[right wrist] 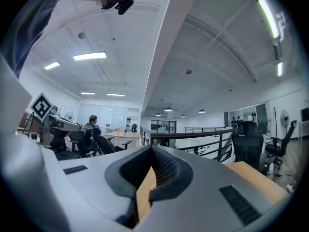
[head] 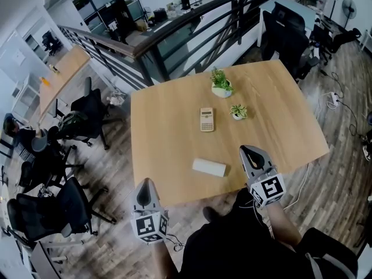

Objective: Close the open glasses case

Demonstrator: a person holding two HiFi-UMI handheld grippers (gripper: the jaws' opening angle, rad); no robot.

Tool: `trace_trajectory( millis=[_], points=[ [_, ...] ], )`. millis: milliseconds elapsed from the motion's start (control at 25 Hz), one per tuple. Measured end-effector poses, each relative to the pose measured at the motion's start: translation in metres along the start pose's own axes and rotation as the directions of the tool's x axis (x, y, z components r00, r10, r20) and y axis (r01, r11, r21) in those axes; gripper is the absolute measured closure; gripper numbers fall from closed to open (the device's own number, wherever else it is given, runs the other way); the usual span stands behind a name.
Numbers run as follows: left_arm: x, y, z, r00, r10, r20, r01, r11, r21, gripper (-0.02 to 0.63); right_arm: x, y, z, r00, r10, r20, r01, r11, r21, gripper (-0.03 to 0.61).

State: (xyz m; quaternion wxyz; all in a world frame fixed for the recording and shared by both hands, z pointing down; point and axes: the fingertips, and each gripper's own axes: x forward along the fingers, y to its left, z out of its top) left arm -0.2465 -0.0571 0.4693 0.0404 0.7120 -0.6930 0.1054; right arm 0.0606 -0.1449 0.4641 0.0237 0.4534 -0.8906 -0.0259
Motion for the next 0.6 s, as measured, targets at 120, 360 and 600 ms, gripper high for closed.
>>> trace_trajectory(
  millis=[120, 360, 600],
  points=[
    [0.0015, -0.0016, -0.0003, 1.0, -0.002, -0.002, 0.002, 1.0, -0.004, 0.614, 0.0006, -0.0012, -0.0013, 1.0, 0.001, -0.005, -0.001, 1.0, -0.003, 0.565],
    [0.0046, -0.0053, -0.0021, 1.0, -0.01, -0.006, 0.01, 1.0, -0.009, 0.614, 0.0026, -0.0046, -0.0017, 1.0, 0.001, -0.014, -0.001, 1.0, -0.012, 0.565],
    [0.0071, -0.0081, -0.0013, 1.0, -0.008, -0.003, 0.008, 1.0, -0.011, 0.614, 0.0033, -0.0074, -0.0042, 1.0, 0.0, -0.029, 0.0, 1.0, -0.01, 0.565]
  ],
)
